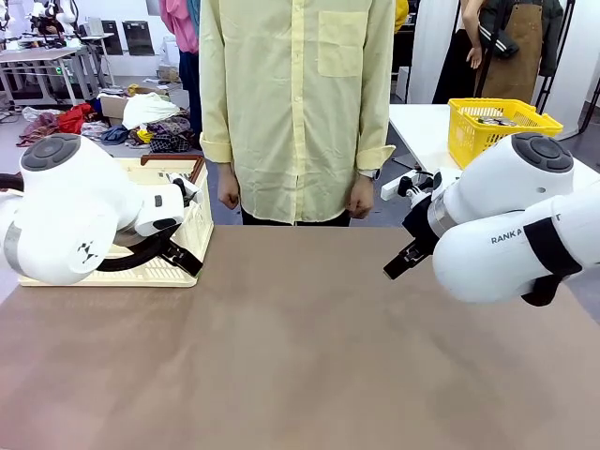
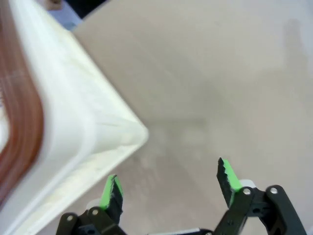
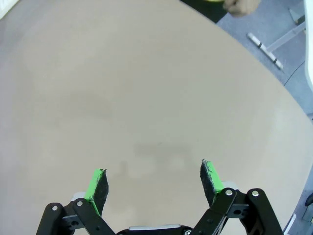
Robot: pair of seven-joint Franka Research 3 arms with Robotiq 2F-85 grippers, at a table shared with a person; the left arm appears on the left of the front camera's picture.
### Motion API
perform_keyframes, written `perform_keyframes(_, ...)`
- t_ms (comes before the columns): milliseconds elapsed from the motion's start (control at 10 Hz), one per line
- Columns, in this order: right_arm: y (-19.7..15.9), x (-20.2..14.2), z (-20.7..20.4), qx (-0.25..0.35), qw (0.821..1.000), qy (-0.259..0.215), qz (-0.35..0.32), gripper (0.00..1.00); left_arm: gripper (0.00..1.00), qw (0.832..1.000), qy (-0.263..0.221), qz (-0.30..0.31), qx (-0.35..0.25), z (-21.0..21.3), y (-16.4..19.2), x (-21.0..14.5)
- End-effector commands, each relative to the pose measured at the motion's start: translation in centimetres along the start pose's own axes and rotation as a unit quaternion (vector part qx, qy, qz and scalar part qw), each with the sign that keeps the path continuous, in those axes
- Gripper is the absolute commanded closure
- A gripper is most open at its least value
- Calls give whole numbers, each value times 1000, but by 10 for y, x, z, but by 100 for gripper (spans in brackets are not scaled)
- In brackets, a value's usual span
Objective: Place the drinks into the Shopping basket.
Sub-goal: Pick up one drink and place it into the Shopping basket.
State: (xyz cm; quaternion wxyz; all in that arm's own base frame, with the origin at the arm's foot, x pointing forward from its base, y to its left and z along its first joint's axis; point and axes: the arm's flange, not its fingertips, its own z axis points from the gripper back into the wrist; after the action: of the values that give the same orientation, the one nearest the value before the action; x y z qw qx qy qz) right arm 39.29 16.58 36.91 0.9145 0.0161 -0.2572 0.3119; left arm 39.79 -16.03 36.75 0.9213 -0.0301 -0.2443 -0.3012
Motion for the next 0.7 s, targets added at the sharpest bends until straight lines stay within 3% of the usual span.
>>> perform_keyframes(0,-5,3,25,76,991,59,-92,0,0,984,99,65,-132,32,-8,6)
perform_keyframes(200,1,10,57,134,967,64,-208,0,0,965,96,134,-205,72,-19,11)
perform_keyframes(300,-1,5,83,231,949,47,-211,0,0,947,88,137,-276,93,-17,12)
perform_keyframes(400,-15,-9,118,311,920,-1,-239,0,0,926,57,134,-347,126,-4,8)
perform_keyframes(600,-49,-60,191,314,892,-111,-306,0,0,900,-31,182,-395,193,56,-24)
